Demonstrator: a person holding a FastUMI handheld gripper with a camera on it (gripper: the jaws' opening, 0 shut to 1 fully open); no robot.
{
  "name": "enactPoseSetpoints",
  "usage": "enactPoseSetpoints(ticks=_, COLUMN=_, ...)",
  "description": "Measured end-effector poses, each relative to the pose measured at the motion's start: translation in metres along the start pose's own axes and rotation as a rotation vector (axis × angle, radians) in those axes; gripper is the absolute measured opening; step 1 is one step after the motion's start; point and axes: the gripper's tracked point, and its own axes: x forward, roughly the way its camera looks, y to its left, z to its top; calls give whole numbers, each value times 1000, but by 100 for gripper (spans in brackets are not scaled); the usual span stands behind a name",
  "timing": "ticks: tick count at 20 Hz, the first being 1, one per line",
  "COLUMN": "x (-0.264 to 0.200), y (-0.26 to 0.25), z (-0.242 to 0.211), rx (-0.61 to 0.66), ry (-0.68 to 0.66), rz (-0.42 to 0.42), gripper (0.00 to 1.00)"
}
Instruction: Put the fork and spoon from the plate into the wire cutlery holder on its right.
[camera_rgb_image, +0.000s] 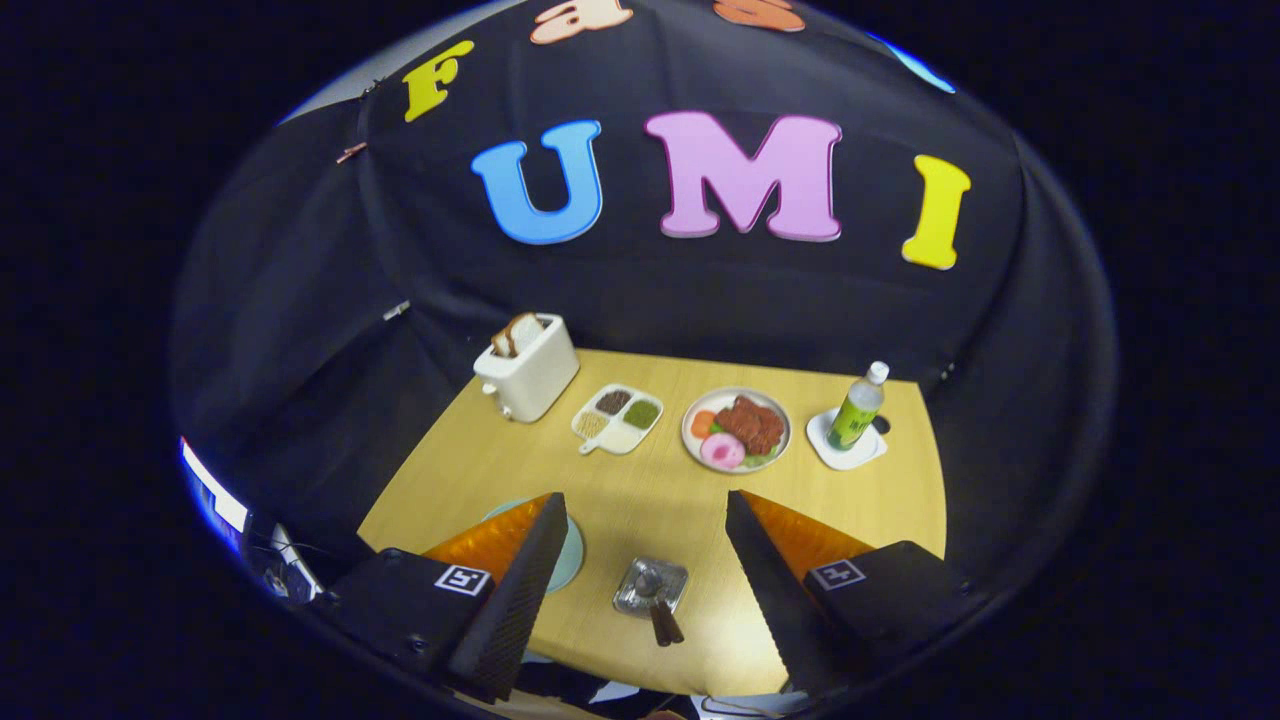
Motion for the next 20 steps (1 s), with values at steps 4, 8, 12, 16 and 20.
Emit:
enactPoseSetpoints(ticks=4, x=-10, y=4, z=22, rx=-8, ry=-176, rz=-62, gripper=99)
enactPoseSetpoints(ticks=8, x=-26, y=8, z=43, rx=3, ry=-319, rz=-105, gripper=99)
enactPoseSetpoints(ticks=12, x=-59, y=11, z=68, rx=-13, ry=-502, rz=-151, gripper=99)
enactPoseSetpoints(ticks=16, x=-76, y=24, z=75, rx=-38, ry=-597, rz=-152, gripper=99)
enactPoseSetpoints(ticks=20, x=-73, y=33, z=65, rx=-20, ry=-576, rz=-123, gripper=99)
